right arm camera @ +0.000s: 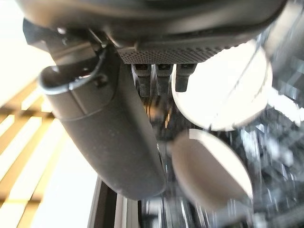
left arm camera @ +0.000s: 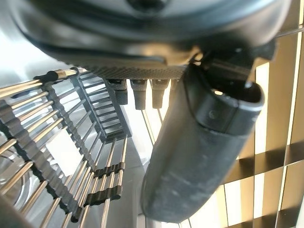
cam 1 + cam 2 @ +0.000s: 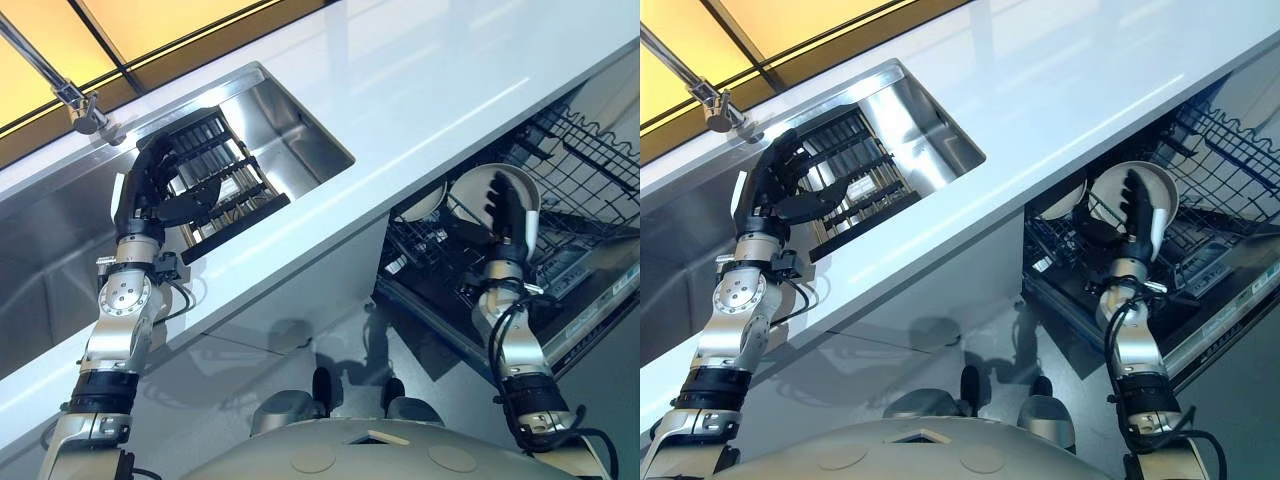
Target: Pick up plates and place into dishwasher.
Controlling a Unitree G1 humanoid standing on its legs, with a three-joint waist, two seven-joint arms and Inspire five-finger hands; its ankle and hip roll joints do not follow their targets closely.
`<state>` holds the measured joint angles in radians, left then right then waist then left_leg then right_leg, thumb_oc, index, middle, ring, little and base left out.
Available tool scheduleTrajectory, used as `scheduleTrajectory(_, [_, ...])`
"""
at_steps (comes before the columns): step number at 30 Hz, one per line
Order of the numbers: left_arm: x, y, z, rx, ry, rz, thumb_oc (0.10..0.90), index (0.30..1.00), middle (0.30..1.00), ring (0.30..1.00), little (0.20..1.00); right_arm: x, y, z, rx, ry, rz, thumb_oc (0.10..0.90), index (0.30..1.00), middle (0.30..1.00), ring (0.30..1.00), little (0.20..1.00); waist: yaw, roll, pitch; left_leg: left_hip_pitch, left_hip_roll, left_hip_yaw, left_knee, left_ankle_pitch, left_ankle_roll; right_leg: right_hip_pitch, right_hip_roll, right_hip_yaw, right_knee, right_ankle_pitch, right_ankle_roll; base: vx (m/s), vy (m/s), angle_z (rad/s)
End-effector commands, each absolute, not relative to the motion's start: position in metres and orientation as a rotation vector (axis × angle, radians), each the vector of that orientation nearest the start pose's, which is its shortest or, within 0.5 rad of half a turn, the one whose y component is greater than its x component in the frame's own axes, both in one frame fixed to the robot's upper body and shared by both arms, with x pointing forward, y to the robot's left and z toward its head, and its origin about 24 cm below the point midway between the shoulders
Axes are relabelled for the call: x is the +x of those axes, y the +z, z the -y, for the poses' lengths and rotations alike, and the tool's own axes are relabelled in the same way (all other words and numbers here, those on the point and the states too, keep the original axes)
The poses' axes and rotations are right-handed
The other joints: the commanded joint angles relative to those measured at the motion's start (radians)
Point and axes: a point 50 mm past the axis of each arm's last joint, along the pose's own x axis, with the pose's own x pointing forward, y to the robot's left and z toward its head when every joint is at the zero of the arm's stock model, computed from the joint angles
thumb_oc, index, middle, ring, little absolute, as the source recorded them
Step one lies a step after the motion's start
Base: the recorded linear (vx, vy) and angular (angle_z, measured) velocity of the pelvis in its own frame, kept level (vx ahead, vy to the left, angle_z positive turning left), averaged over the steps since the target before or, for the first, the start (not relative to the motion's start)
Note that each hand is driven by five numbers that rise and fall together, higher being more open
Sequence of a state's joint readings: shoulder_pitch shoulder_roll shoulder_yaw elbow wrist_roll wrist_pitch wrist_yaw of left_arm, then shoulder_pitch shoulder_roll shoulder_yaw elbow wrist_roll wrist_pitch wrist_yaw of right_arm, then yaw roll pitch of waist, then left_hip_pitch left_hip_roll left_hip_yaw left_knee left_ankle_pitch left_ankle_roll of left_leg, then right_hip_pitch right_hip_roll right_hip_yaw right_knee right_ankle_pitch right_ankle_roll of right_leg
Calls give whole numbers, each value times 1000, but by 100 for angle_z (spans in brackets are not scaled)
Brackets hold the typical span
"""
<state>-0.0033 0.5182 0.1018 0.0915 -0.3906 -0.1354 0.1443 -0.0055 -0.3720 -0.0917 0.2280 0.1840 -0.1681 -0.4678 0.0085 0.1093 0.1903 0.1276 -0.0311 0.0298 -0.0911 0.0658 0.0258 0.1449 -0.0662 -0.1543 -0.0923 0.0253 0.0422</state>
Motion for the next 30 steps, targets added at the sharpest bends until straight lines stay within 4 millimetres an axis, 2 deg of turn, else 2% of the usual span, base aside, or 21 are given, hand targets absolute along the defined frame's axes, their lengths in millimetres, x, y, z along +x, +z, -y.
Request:
scheduleTrajectory(1, [250, 134, -301, 156, 303, 398, 800, 900, 900, 900, 900, 237, 99, 292, -172, -695, 391, 800, 900, 900, 900, 900, -35, -19, -65, 32, -34, 33, 10, -130, 15, -48, 38, -5, 130, -144, 25, 1, -47, -10])
scheduleTrajectory(5, [246, 130, -309, 148, 322, 385, 800, 900, 900, 900, 900, 230, 95, 307, -108, -734, 398, 800, 900, 900, 900, 900, -44, -15, -59, 34, -29, 44, 14, -134, 15, -55, 39, -2, 143, -152, 24, 19, -43, -10])
scheduleTrajectory(7, [245, 126, -314, 149, 328, 367, 800, 900, 900, 900, 900, 228, 88, 316, 93, -677, 391, 800, 900, 900, 900, 900, -47, -13, -55, 33, -27, 48, 20, -138, 13, -60, 38, -1, 156, -159, 21, 32, -57, -17])
scheduleTrajectory(9, [243, 120, -319, 147, 335, 348, 800, 900, 900, 900, 900, 224, 74, 325, 205, -667, 368, 800, 900, 900, 900, 900, -49, -9, -49, 31, -25, 51, 27, -143, 10, -66, 36, -3, 171, -167, 21, 42, -65, -20])
scheduleTrajectory(12, [243, 117, -323, 135, 352, 335, 800, 900, 900, 900, 900, 223, 66, 334, 259, -651, 339, 800, 900, 900, 900, 900, -52, -2, -43, 28, -23, 52, 30, -142, 5, -72, 35, -7, 182, -173, 18, 55, -49, -3])
scheduleTrajectory(16, [247, 110, -326, 121, 372, 310, 800, 900, 900, 900, 900, 224, 54, 353, 321, -630, 262, 800, 900, 900, 900, 900, -55, 20, -23, 13, -24, 45, 52, -137, -10, -84, 34, -9, 209, -185, 9, 84, -62, 0])
scheduleTrajectory(20, [253, 112, -326, 109, 388, 329, 800, 900, 900, 900, 900, 233, 65, 365, 298, -617, 258, 800, 900, 900, 900, 900, -53, 38, 7, -26, -22, 35, 93, -133, -25, -113, 33, -11, 242, -198, -8, 39, -77, 1])
scheduleTrajectory(25, [263, 127, -324, 89, 385, 397, 800, 900, 900, 900, 900, 246, 82, 374, 271, -639, 275, 800, 900, 900, 900, 900, -42, 49, 65, -102, -18, 17, 158, -133, -40, -172, 31, -18, 295, -217, -35, -53, -101, 10])
scheduleTrajectory(30, [272, 147, -319, 85, 369, 464, 800, 900, 900, 900, 900, 261, 90, 372, 290, -668, 276, 800, 900, 900, 900, 900, -25, 57, 125, -179, -11, 4, 201, -129, -49, -242, 34, -34, 346, -233, -58, -90, -102, 16])
